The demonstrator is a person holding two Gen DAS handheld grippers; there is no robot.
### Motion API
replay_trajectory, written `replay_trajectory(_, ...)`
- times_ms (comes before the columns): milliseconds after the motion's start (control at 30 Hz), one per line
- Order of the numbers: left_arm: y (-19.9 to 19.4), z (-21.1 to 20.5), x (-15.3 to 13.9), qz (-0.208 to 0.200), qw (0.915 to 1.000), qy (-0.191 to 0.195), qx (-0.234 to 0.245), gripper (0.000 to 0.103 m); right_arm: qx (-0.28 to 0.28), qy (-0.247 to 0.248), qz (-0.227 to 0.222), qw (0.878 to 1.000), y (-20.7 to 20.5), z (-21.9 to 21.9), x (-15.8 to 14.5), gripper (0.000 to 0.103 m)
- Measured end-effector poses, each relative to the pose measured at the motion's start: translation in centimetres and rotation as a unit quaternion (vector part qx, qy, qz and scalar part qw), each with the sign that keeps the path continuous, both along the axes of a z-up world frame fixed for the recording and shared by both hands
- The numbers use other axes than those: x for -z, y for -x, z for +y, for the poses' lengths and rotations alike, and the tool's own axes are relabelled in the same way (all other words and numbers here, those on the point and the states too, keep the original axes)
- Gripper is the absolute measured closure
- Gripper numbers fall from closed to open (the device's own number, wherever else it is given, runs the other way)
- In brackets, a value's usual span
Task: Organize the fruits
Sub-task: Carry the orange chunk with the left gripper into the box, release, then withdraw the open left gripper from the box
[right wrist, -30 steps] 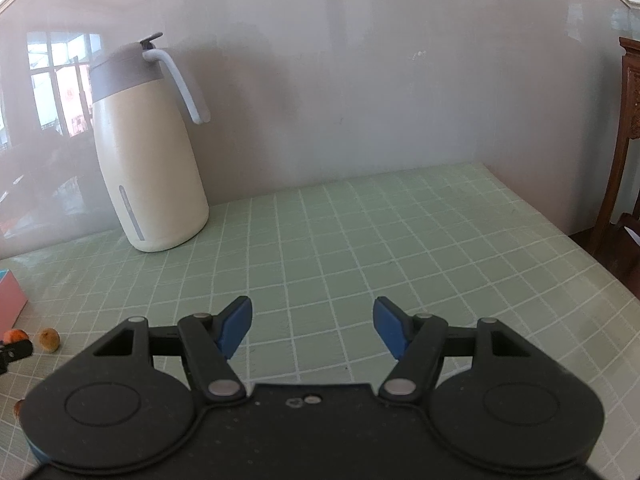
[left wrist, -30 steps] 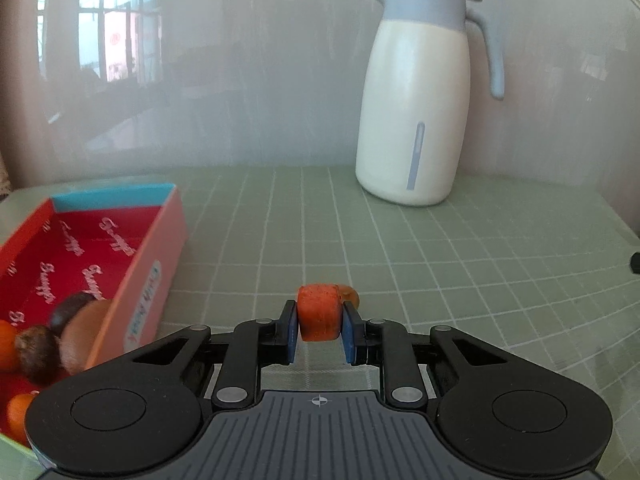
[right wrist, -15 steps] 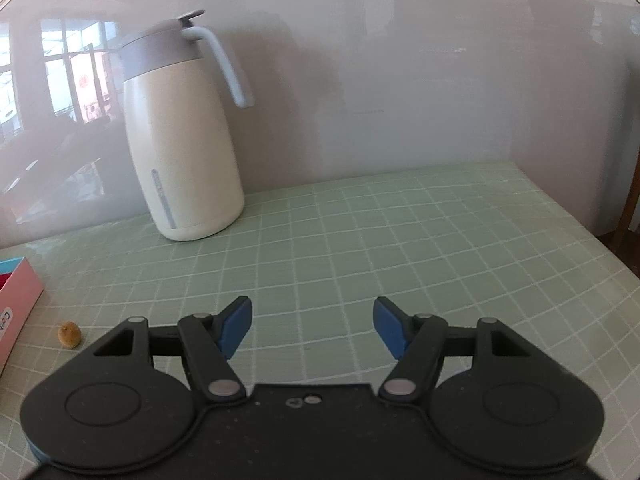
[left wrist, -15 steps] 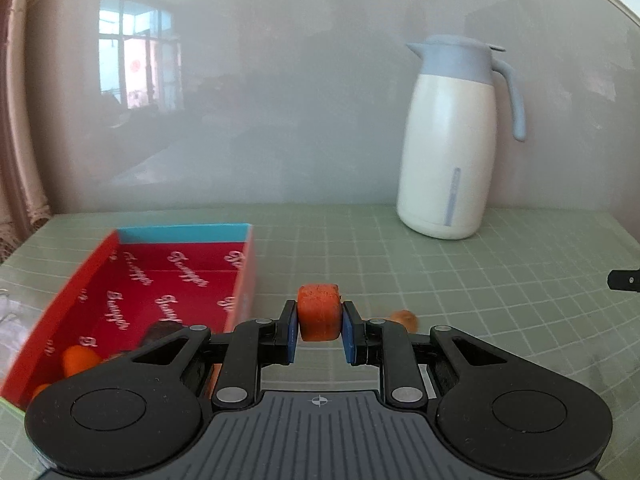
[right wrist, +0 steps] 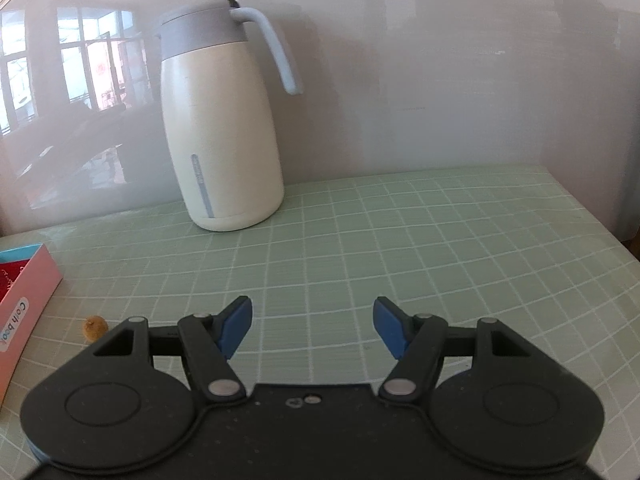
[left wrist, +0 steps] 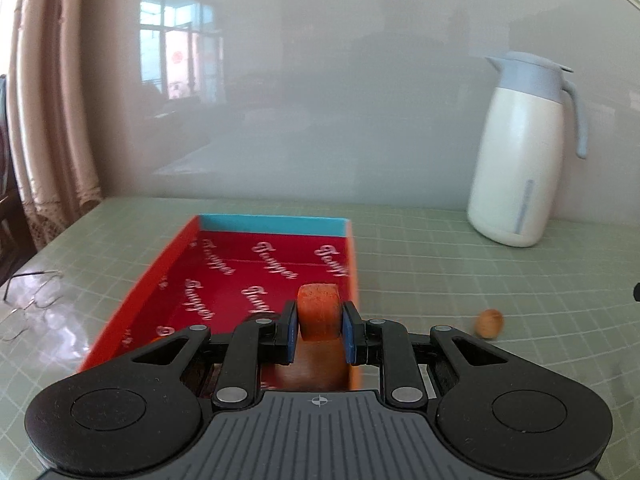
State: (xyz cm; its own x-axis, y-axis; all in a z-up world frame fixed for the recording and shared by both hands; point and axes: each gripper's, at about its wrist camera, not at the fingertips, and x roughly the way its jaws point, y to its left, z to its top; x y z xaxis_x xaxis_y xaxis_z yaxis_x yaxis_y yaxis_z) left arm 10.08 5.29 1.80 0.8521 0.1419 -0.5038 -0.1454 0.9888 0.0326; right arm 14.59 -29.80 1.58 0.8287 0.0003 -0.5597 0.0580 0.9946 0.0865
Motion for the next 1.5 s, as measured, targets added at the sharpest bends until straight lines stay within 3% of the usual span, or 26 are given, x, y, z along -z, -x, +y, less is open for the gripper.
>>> replay_trajectory(367,-0.2,3.7,1.1,0.02,0.9989,0.004,-0.043,0.08,-0.001,-0.003,0.002,1.0,-0.3,0.4,0.2,0.035)
replay_trajectory(667,-0.6,3.6,1.7,0.031,0.9982,0.006,-0.051,0.079,-0.004,-0.005,0.003,1.0,-0.2,0.3,0.2,0.035)
replay_trajectory(733,-0.5,3.3,1.6,0.03,0.9984,0.004,-0.047,0.071,-0.003,-0.006,0.003,1.0,-0.2,0.2,0.2,0.035)
replay_trajectory(833,-0.3,2.8,1.4,0.018,0.9985,-0.009,-0.051,0.034,-0.004,-0.005,0.003,1.0,-0.2,0.2,0.2,0.035)
replay_trajectory(867,-0.1,2.6,1.3,0.01,0.9984,-0.015,-0.054,0.029,-0.004,-0.005,0.002,1.0,-0.2,0.2,0.2,0.035)
replay_trajectory(1500,0.6,2.3,0.5,0.001,0.9986,-0.014,-0.051,0.028,-0.04,0.027,0.019,0.999,3.4,1.1,0.7,0.035)
